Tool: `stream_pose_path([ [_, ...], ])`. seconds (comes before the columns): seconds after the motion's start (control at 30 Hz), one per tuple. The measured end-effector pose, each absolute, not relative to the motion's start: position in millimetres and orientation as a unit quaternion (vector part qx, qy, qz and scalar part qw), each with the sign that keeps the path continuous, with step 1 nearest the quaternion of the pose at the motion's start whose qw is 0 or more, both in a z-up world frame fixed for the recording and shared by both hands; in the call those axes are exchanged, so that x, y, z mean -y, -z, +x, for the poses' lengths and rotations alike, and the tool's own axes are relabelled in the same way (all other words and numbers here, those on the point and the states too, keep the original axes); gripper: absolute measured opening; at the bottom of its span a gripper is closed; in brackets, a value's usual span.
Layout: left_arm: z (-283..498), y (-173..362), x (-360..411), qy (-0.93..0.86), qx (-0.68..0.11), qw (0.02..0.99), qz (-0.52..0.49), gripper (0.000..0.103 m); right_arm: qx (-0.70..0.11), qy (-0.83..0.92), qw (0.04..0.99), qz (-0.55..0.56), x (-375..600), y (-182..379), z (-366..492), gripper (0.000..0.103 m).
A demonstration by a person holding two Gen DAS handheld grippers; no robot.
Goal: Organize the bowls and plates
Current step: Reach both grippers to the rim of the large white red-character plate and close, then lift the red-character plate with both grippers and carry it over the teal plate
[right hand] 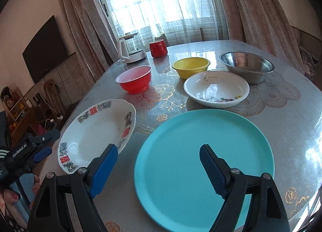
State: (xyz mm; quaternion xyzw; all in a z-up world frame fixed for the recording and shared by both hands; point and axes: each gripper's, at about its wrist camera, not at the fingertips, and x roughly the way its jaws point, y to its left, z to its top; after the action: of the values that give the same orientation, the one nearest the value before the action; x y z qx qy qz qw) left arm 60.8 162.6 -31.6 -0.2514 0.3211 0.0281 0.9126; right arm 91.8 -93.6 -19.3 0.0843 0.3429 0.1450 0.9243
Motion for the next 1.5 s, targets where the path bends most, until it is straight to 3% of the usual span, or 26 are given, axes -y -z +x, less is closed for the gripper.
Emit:
stream_pose_path([
  [0.23,71.3,39.0,-161.8,-0.015,-0.307,0.918,-0.252,0.103,-0.343,-0.186,0.918,0.067,60.1,13.3,125.4,0.084],
  [0.43,76.4,47.7,-172.6,0.017,-0.291,0.906,-0.306,0.103,-0.375,-0.195,0.905,0.054,38.5,29.8,158.9,0.071],
  [0.6,79.6,38.0,-167.1,0.020,-0.275,0.922,-0.273,0.100,-0.399,-0.213,0.890,0.054,26.9,41.7,177.2,0.066],
  [0.83,93.2,44.3,-167.2,0.048,-0.293,0.910,-0.291,0.085,-0.428,-0.249,0.864,0.086,20.2,56.5,189.9,0.048],
  [1.17,99.6,56.8,-165.4,0.016,-0.333,0.896,-0.294,0.052,-0.434,-0.249,0.862,0.086,17.1,59.7,194.0,0.041],
  [1.33,100.3,59.2,-165.4,0.006,-0.340,0.894,-0.293,0.046,-0.434,-0.237,0.865,0.079,20.5,61.0,196.5,0.027],
  [1.5,97.6,57.2,-166.5,0.020,-0.332,0.895,-0.297,0.046,-0.418,-0.260,0.863,0.112,29.9,57.6,191.8,0.024],
])
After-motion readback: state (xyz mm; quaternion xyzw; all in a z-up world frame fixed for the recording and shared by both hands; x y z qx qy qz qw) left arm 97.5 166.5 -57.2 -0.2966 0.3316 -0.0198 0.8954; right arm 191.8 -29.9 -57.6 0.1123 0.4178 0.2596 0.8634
